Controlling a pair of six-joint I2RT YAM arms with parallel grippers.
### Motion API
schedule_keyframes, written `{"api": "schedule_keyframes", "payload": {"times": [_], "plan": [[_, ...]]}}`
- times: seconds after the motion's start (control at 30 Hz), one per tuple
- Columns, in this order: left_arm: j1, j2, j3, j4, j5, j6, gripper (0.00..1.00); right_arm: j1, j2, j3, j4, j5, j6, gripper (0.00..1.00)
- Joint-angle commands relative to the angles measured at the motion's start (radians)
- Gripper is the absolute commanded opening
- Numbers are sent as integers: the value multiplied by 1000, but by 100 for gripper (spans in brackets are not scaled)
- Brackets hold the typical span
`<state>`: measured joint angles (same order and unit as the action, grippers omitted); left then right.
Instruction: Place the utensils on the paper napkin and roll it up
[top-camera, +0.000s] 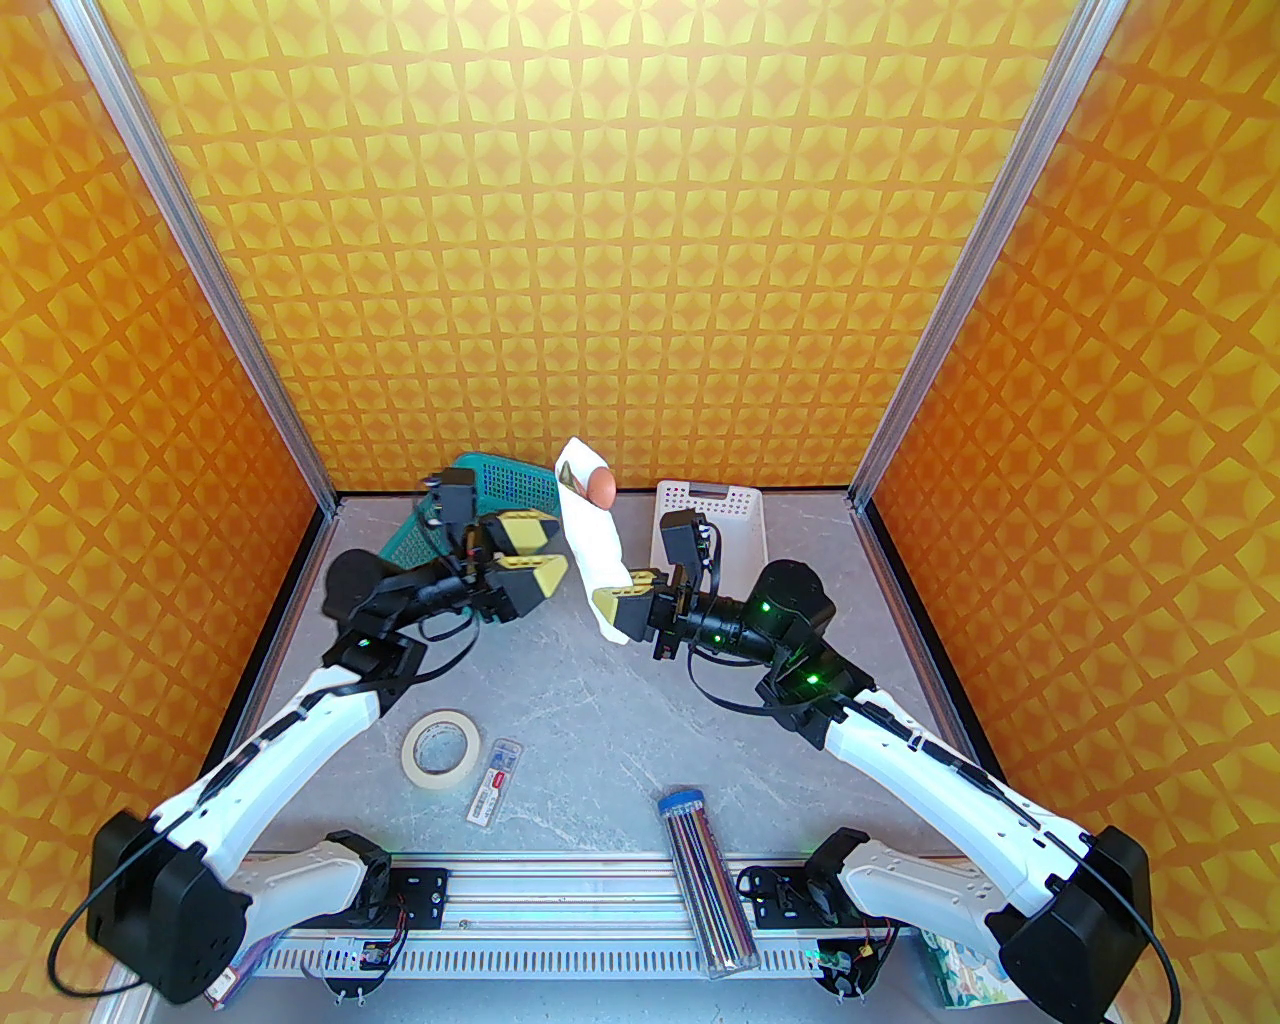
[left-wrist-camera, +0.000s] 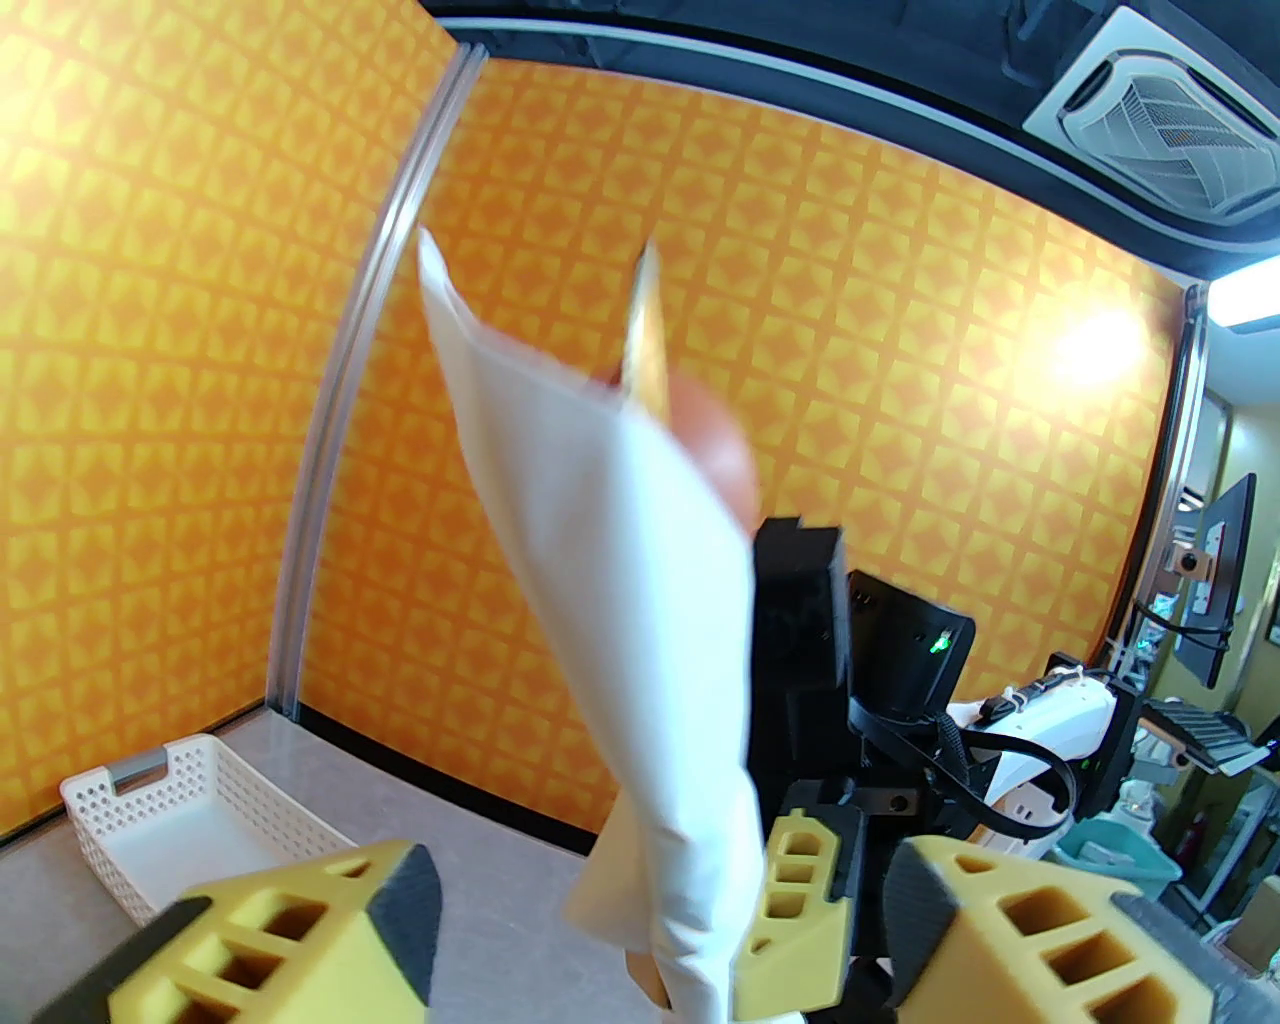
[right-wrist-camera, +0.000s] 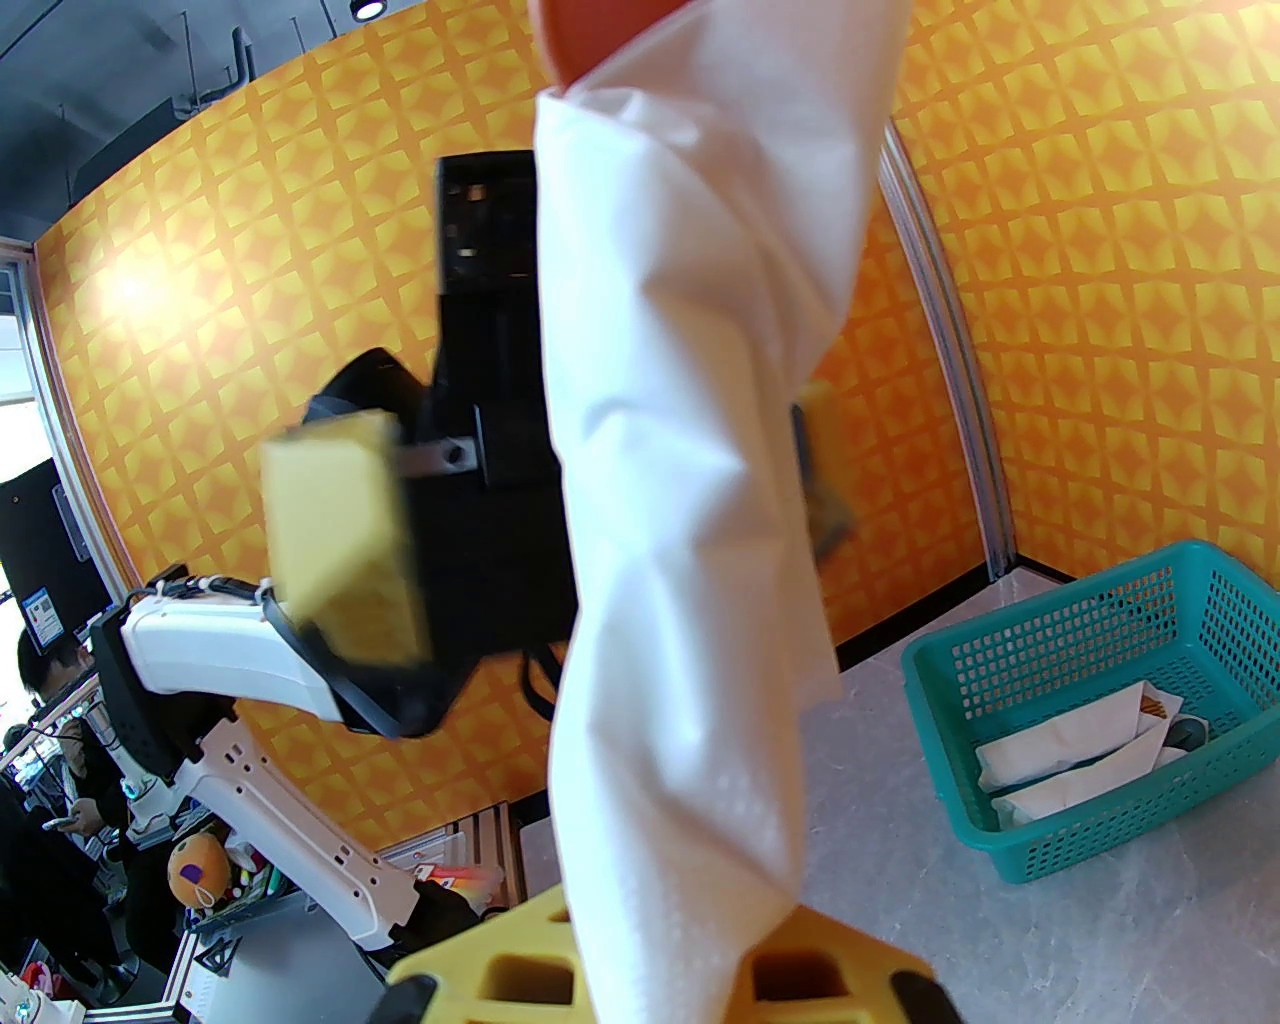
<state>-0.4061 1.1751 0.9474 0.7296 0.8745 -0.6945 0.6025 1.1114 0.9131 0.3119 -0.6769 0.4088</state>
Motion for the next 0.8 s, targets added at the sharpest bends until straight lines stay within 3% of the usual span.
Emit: {"api": "schedule_keyframes", "payload": {"times": [0.0, 0.07, 0.47, 0.77], "plan": [[6, -21, -14, 34, 18, -72, 93, -1, -10, 0, 92, -29, 18, 9], [6, -5, -15, 89, 17, -130, 99, 2, 5, 11, 114, -41, 19, 9], [-63, 132, 16, 277, 8, -252, 100, 45, 92, 65, 220, -57, 38, 10], [-105, 212, 55, 430, 44, -356, 88, 49, 102, 55, 259, -44, 68, 10]]}}
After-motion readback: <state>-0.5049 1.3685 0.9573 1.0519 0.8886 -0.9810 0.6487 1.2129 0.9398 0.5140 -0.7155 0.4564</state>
